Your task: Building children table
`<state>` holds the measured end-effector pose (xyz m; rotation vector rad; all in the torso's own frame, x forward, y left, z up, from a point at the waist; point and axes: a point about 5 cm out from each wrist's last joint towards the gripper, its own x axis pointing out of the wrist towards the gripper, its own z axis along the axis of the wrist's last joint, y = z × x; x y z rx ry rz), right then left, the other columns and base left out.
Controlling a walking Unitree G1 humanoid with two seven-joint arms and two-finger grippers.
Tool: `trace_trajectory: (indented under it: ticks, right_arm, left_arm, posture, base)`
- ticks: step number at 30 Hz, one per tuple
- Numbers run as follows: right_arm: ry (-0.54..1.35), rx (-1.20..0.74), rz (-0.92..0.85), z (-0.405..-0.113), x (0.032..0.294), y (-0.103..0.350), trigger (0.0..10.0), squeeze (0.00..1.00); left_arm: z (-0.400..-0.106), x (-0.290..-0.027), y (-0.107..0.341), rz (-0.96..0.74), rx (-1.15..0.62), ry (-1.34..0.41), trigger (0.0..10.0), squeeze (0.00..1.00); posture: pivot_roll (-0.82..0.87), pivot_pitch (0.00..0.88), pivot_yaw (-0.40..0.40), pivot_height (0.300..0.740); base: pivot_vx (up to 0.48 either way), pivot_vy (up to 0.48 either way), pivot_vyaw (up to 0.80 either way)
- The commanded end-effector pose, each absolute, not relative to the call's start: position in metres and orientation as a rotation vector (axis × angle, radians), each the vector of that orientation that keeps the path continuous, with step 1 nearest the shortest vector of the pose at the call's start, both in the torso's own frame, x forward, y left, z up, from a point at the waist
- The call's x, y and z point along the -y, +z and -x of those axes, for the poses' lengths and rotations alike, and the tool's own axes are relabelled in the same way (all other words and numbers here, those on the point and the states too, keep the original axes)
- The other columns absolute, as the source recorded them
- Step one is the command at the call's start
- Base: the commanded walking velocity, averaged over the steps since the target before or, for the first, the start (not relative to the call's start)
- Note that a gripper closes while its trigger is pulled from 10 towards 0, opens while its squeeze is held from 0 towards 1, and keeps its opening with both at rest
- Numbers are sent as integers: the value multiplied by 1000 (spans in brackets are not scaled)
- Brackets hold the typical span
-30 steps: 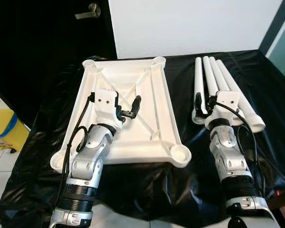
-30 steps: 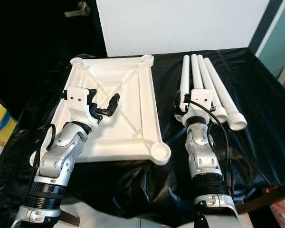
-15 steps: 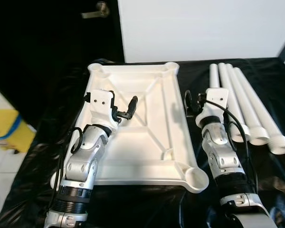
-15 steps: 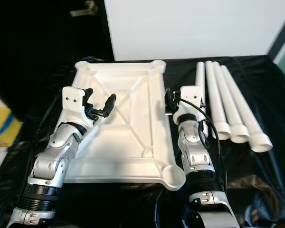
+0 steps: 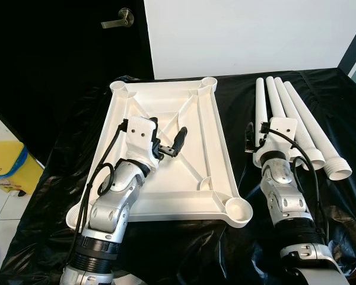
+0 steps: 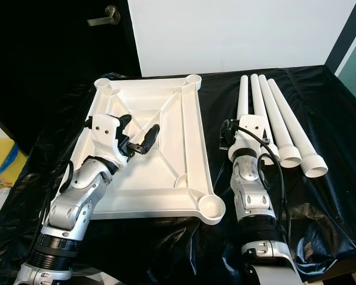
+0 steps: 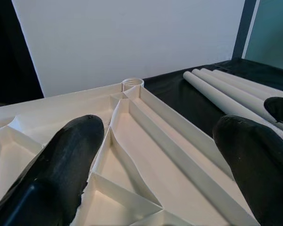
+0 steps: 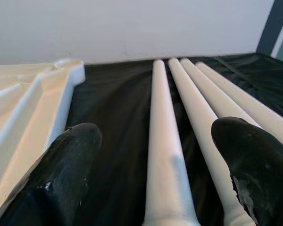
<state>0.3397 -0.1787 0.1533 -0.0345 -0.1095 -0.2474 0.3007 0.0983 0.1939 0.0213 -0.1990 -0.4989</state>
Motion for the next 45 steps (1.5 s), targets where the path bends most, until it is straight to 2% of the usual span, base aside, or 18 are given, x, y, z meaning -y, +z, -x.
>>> trace_trajectory:
  ticks: [1, 12, 33, 34, 44, 45]
  right_arm:
    - [-275, 47, 40, -338, 184, 141, 10000, 0]
    - [-287, -88, 6, -338, 188, 122, 10000, 0]
    - [-243, -200, -84, -340, 185, 107, 10000, 0]
    - [-239, -207, -104, -340, 184, 106, 0, 0]
    - [-238, -241, -138, -339, 185, 102, 0, 0]
    - [-204, -177, -149, -340, 182, 110, 10000, 0]
  left_arm:
    - [-297, -95, 191, -48, 183, -562, 10000, 0]
    - [-285, -84, 184, -94, 147, -681, 10000, 0]
    - [-283, -85, 183, -118, 129, -673, 10000, 0]
    - [-284, -85, 183, -120, 128, -669, 10000, 0]
    - [-289, -88, 182, -141, 102, -637, 10000, 0]
    - [-291, -88, 183, -143, 100, -631, 10000, 0]
  posture:
    - [-49, 82, 37, 740]
    - [-44, 75, 43, 740]
    - [-39, 83, 45, 740]
    - [-38, 82, 45, 740]
    - [-34, 75, 46, 740]
    - [-34, 75, 46, 740]
  base:
    - [0, 0, 0]
    - [0, 0, 0]
    - [0, 0, 0]
    - [0, 0, 0]
    - [0, 0, 0]
    - [0, 0, 0]
